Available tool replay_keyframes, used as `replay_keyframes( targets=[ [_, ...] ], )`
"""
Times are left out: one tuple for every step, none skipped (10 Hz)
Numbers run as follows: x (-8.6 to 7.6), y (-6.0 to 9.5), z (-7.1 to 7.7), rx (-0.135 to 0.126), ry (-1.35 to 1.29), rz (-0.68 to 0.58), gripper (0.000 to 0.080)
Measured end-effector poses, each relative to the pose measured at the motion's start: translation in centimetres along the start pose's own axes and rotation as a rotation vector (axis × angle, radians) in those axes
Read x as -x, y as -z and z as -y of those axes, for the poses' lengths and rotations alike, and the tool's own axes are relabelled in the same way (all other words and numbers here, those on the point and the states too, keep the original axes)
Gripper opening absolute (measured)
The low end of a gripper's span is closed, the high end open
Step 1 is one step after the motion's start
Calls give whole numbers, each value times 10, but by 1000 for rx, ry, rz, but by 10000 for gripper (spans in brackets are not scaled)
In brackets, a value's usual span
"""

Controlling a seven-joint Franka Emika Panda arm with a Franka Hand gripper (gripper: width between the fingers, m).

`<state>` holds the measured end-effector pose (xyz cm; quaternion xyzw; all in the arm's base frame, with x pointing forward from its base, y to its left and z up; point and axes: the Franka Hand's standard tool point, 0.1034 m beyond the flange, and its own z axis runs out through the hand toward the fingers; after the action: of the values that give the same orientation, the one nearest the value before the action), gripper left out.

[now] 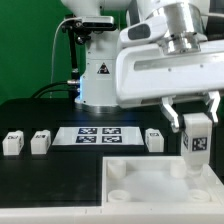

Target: Assemble one leg

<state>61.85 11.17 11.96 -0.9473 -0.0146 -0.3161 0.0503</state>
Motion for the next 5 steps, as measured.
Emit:
replay_keyframes(
  targets=[
    [1, -6, 1, 1, -4, 4, 292],
    [1, -12, -2, 5, -6, 8, 292],
    [0, -13, -7, 9, -7, 7, 292],
    [0, -14, -5, 8, -6, 7, 292],
    [4, -16, -3, 5, -2, 13, 292]
  ],
)
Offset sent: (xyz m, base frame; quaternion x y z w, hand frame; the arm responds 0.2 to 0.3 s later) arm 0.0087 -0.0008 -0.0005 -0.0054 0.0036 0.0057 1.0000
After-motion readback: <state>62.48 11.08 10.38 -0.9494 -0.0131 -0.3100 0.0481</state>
